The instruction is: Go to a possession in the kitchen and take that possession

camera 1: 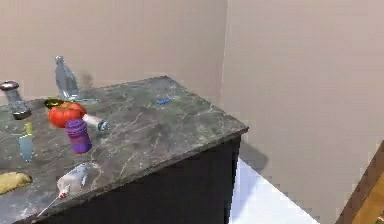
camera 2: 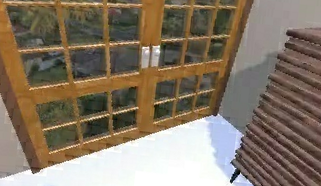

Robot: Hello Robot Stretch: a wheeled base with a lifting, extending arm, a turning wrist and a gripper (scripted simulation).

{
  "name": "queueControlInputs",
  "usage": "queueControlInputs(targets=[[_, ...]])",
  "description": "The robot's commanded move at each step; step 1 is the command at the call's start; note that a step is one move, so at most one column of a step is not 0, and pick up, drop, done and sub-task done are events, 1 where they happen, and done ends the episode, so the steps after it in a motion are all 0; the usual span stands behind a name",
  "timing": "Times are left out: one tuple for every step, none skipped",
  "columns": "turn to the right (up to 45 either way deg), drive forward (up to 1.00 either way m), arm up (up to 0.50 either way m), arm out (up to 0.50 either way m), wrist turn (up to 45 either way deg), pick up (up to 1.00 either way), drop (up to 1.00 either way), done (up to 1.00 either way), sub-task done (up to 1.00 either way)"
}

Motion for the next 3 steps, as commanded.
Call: queueControlInputs(targets=[[-45.0,0.0,0.0,0.0,0.0,0.0,0.0,0.0,0.0],[-45.0,0.0,0.0,0.0,0.0,0.0,0.0,0.0,0.0],[-9.0,0.0,0.0,0.0,0.0,0.0,0.0,0.0,0.0]])
